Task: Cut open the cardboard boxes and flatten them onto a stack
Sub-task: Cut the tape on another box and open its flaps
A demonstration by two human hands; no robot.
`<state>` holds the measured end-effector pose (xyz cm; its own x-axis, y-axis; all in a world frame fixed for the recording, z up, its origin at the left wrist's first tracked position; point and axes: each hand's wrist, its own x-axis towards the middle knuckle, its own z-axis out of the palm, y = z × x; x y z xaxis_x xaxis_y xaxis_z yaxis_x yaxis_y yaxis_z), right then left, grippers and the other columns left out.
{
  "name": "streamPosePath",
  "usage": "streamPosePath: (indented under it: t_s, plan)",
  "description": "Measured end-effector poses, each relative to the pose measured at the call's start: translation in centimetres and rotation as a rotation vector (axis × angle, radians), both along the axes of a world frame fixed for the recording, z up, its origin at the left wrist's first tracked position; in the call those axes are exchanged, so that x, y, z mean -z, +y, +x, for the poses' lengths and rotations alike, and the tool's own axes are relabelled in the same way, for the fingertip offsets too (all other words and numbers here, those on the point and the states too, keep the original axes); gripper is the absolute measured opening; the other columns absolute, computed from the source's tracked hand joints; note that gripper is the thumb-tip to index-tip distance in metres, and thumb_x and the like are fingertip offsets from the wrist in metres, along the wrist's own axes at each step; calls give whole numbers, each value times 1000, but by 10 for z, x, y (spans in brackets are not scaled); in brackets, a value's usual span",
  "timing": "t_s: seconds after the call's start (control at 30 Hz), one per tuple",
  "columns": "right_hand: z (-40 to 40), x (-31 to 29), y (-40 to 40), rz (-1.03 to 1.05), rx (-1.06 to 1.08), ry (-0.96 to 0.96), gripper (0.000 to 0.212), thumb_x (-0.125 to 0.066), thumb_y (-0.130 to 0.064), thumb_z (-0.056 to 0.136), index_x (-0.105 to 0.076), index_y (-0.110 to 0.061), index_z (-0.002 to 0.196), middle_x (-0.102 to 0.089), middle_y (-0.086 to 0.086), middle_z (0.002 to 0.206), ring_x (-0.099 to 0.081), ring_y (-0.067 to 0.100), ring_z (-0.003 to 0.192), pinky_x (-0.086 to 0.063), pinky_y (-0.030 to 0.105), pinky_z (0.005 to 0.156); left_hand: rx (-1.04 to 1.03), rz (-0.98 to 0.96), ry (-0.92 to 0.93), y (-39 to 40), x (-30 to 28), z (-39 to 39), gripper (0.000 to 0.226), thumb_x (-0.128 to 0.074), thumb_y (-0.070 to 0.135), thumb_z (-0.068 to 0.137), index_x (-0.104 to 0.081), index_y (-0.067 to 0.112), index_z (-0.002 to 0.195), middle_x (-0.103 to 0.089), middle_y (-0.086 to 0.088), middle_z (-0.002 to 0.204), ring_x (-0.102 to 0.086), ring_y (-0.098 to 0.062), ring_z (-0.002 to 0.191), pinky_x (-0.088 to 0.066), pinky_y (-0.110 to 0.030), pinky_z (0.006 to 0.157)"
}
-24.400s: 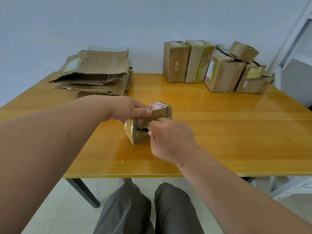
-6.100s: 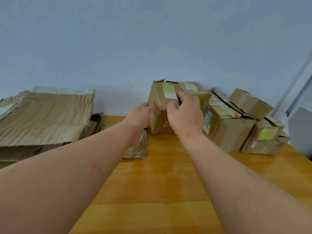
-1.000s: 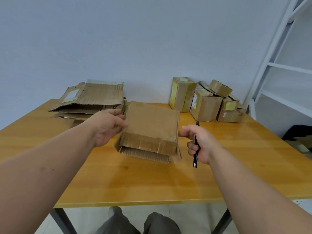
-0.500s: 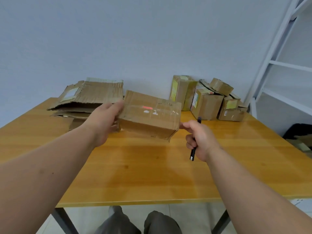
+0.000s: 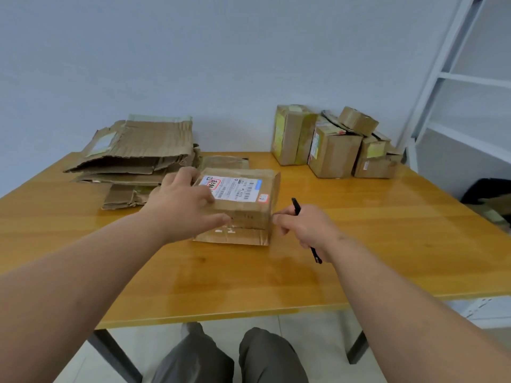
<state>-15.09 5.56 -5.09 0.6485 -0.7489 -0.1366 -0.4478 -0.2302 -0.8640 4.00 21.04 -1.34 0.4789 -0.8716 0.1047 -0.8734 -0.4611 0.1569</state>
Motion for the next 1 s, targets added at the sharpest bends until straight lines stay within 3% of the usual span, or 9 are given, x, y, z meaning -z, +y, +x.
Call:
streamPosePath:
  t_s: [0.07,0.17,0.23,0.33,0.47,0.53,0.63,0.87,1.0]
  plan:
    - [0,2,3,-5,-32,71,16,-63,-27,91,-69,-15,100,-58,-1,71,-40,11,52,-31,24,48,47,36,-67,-6,4,-6,73,-51,79,76,-52,31,131,-10,7,159,-15,-25,145,-24,-48,117]
    - [-1,11,2,23,33,104,22,-58,-17,88,-57,-13,109,-53,3,80,-43,15,63,-31,25,49,129,131,-99,-15,15,-9,81,-40,73,87,-19,33,154,4,8,164,-6,-21,151,-7,-43,121]
    - [-4,17,-1,101,86,93,24,-53,-13,84,-44,-17,105,-46,9,86,-36,21,65,-27,27,48,151,206,-140,-21,20,-7,72,-29,68,93,-4,39,155,2,7,165,0,-18,152,-2,-43,121]
    - [-13,22,-7,158,66,121,23,-46,-12,80,-38,-23,99,-44,12,89,-35,22,68,-28,32,51,129,206,-163,-27,24,-5,62,-25,62,97,-7,44,154,-8,10,164,-5,-15,151,-8,-43,121]
    - [-24,26,-3,89,-64,84,11,-48,-11,95,-46,-16,104,-48,10,75,-39,17,55,-32,34,54,101,190,-180,-30,27,-4,60,-25,63,96,-11,47,152,-13,13,163,-12,-14,150,-15,-44,119]
    - [-26,30,2,13,-80,11,11,-54,-13,96,-52,-9,106,-49,4,75,-43,16,62,-34,29,56,95,179,-167,-31,28,-2,60,-25,64,95,-12,48,152,-15,14,162,-13,-14,150,-15,-45,119]
    - [-25,35,8,-127,-79,-69,3,-57,-17,97,-56,-14,95,-51,-3,78,-48,16,72,-38,27,63,97,178,-141,-31,31,-1,59,-27,63,96,-14,48,152,-15,14,162,-12,-14,150,-12,-45,120]
    - [-19,44,19,-260,-76,-193,24,-55,-14,97,-50,-27,78,-48,-11,69,-41,3,58,-31,15,52,94,169,-127,-31,32,-2,58,-27,61,97,-15,47,152,-15,13,162,-10,-13,150,-8,-45,121]
    - [-18,46,21,-297,-62,-216,14,-55,-13,96,-54,-21,85,-50,-13,72,-43,3,62,-32,19,57,96,171,-127,-31,32,-1,58,-27,61,96,-15,47,152,-15,13,162,-9,-12,151,-7,-45,121]
